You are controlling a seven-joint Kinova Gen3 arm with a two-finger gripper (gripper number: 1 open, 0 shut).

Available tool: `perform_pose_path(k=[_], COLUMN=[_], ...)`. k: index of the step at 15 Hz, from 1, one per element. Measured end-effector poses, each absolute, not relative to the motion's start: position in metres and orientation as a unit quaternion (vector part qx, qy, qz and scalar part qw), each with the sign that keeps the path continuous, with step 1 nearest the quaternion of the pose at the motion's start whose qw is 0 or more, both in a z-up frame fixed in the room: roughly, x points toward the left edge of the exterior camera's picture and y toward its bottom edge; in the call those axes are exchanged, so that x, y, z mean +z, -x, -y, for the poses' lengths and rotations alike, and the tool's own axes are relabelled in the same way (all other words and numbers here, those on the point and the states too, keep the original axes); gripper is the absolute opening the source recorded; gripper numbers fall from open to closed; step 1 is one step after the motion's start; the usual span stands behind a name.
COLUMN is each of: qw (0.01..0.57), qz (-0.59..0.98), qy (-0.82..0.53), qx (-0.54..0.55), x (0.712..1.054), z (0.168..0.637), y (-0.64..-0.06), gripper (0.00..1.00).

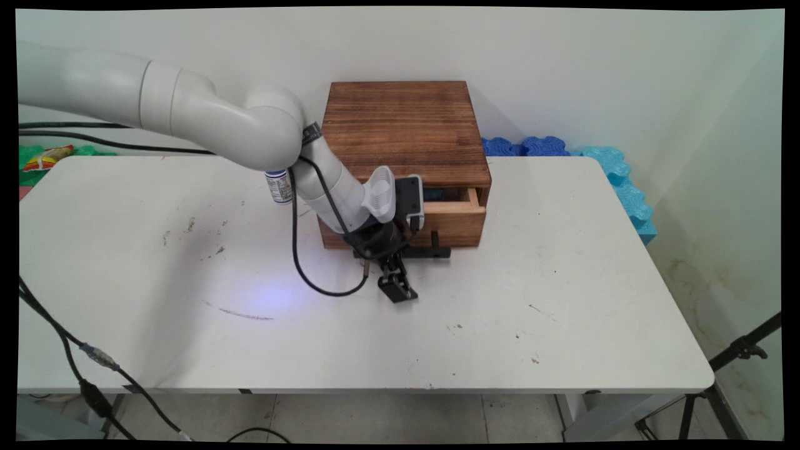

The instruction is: Open the drawer

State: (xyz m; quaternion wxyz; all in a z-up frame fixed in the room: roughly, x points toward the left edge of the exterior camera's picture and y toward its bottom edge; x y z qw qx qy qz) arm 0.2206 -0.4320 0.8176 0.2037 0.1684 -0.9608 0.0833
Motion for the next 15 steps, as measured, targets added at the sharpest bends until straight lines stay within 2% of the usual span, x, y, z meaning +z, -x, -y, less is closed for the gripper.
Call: perform_pose_path(k=[15], qw=[0.201], qz=[0.967], qy=[-0.148], qx=[0.056], x=[0.831], z=[0.34], y=[-0.199], gripper=[1.0])
